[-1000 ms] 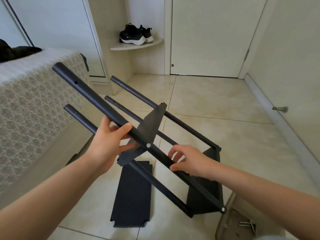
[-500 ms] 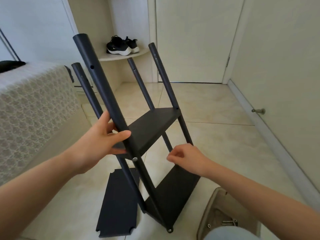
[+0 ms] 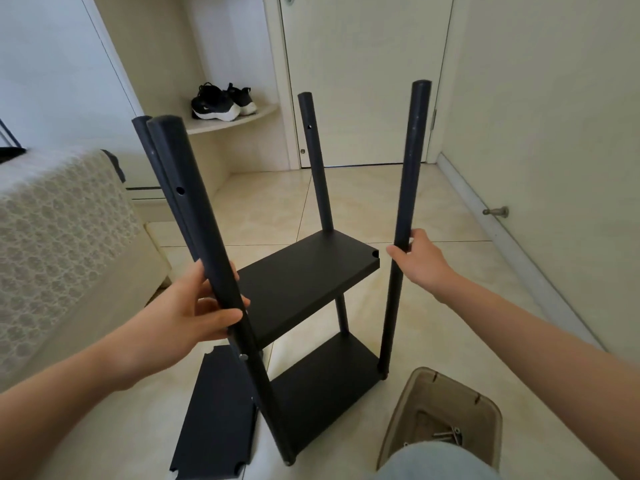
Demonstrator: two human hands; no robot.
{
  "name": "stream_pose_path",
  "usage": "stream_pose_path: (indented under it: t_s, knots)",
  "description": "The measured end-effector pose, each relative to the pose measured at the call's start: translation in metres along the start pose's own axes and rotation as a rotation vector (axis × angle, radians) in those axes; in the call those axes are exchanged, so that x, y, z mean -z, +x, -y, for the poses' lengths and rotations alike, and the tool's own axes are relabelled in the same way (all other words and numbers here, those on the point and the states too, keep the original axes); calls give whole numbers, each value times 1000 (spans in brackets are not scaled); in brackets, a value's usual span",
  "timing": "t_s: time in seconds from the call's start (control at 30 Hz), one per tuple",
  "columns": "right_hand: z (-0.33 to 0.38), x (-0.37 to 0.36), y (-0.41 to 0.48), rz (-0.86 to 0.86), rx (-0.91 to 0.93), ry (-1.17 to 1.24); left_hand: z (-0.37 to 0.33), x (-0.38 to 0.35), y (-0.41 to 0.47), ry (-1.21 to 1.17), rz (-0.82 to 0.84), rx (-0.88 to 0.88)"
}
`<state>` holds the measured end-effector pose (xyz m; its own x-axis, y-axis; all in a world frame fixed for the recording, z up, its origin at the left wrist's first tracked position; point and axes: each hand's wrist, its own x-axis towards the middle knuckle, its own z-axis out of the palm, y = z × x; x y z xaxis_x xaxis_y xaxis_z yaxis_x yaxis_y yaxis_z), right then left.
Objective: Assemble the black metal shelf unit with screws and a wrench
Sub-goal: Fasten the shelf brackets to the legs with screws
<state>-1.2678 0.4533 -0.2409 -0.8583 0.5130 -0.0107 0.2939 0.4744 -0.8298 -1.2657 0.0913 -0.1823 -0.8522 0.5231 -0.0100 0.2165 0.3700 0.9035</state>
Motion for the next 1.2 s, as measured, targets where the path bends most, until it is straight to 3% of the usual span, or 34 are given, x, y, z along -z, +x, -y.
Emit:
stream_pose_path:
  t_s: [0.47, 0.87, 1.2]
  knots:
    - [-28, 28, -15, 25, -77, 54, -11, -11, 30, 96, -71, -115]
    - [-12, 42, -62, 72, 30, -98, 13, 0, 39, 48, -255, -14]
    - [-3, 27, -75, 147, 158, -316, 23, 10, 19, 85, -282, 59]
